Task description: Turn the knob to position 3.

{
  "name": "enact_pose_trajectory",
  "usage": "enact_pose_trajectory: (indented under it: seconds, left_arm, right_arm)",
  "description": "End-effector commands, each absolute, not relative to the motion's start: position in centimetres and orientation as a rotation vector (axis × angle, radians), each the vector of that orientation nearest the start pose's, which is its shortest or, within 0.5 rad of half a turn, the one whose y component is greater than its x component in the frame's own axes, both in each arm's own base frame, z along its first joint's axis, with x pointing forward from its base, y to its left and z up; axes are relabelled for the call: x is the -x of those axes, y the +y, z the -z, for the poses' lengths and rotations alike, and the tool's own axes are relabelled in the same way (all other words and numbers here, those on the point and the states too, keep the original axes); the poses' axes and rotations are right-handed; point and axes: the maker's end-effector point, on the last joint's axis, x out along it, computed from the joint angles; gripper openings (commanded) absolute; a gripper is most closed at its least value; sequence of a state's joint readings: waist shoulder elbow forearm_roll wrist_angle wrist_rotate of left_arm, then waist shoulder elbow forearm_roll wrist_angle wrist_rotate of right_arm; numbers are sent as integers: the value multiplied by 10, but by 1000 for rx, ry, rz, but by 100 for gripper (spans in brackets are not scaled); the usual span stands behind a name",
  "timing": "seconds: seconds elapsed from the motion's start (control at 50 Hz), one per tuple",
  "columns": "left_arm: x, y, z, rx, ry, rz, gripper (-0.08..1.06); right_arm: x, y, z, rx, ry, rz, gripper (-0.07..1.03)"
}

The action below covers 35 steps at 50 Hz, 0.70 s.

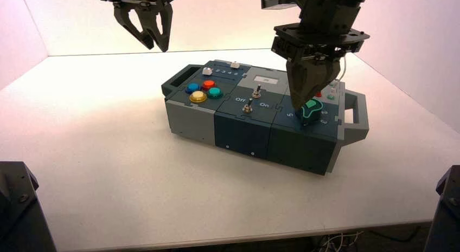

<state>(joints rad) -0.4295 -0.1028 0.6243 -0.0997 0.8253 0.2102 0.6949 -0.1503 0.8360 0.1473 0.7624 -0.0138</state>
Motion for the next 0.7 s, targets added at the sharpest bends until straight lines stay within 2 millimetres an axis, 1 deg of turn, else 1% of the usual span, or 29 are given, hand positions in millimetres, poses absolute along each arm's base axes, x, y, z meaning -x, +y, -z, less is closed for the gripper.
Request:
enact_pose_trajectory:
  seconds: [0.02, 0.24, 0.44, 0.58, 0.7]
  left_arm:
    - [-300, -155, -125, -359, 1256, 530, 52]
    - [-300, -155, -125, -360, 1256, 532, 52]
    - [-300, -155, -125, -360, 1254, 531, 52]
    - [-300, -155, -125, -360, 1255, 531, 52]
    - [-300, -155, -125, -360, 1255, 531, 52]
  right_arm:
    - [-202, 195, -73, 355, 1413, -594, -2]
    - [-202, 194, -65, 371, 1446, -586, -2]
    - [-197, 186, -56, 378, 1490, -565, -2]
    - [-194, 182, -53, 381, 1501, -559, -2]
    - [-191, 175, -49, 377, 1519, -542, -2]
